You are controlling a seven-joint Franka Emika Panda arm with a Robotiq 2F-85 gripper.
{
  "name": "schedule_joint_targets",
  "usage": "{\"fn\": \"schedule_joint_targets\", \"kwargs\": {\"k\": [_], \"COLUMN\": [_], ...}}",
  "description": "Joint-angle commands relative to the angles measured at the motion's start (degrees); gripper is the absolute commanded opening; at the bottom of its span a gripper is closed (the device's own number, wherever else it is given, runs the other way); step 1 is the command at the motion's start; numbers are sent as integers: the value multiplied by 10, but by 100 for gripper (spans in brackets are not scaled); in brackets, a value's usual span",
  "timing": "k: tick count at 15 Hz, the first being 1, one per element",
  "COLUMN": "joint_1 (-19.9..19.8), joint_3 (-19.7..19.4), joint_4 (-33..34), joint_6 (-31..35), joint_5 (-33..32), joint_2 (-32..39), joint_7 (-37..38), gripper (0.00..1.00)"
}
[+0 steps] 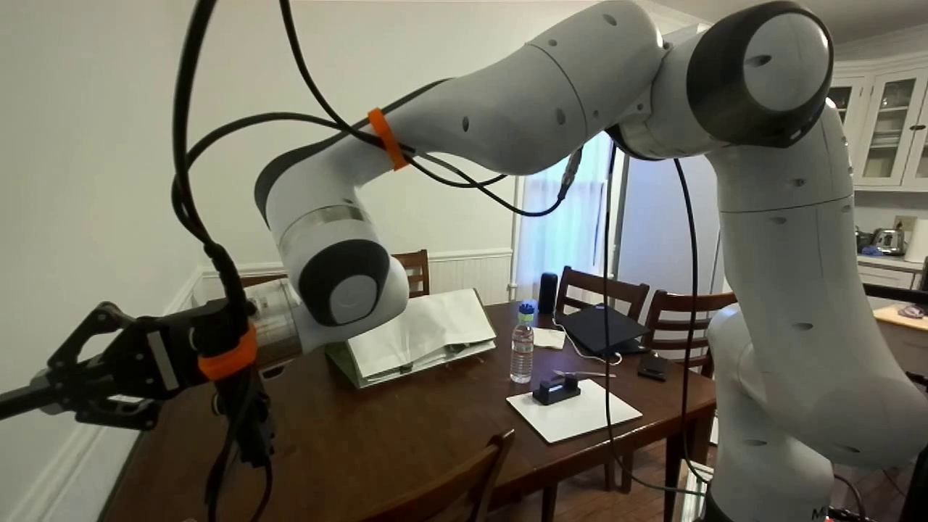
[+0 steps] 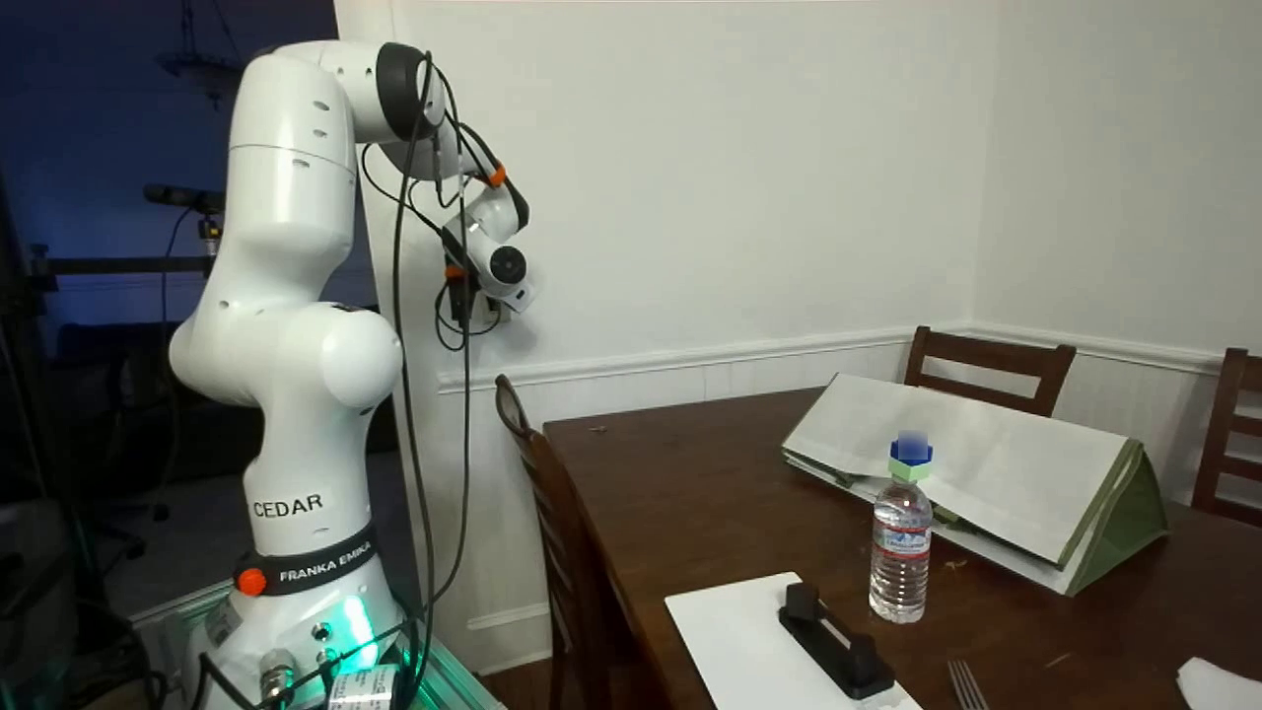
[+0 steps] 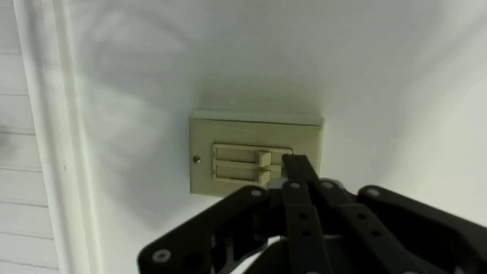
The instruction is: Flip the light switch
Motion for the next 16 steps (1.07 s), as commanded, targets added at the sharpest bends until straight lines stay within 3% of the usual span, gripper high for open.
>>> {"fn": "schedule_joint_targets", "kwargs": {"k": [1,6,16], "joint_1": [4,3,7], "joint_3": [-4,-5,-13], "joint_4": [1,1,62], "joint_6": [-1,-1,-41], "joint_5": [-3,-3,43], "joint_2": [2,3,65], "joint_7": [3,3,-4], "gripper": [1,1,0]}}
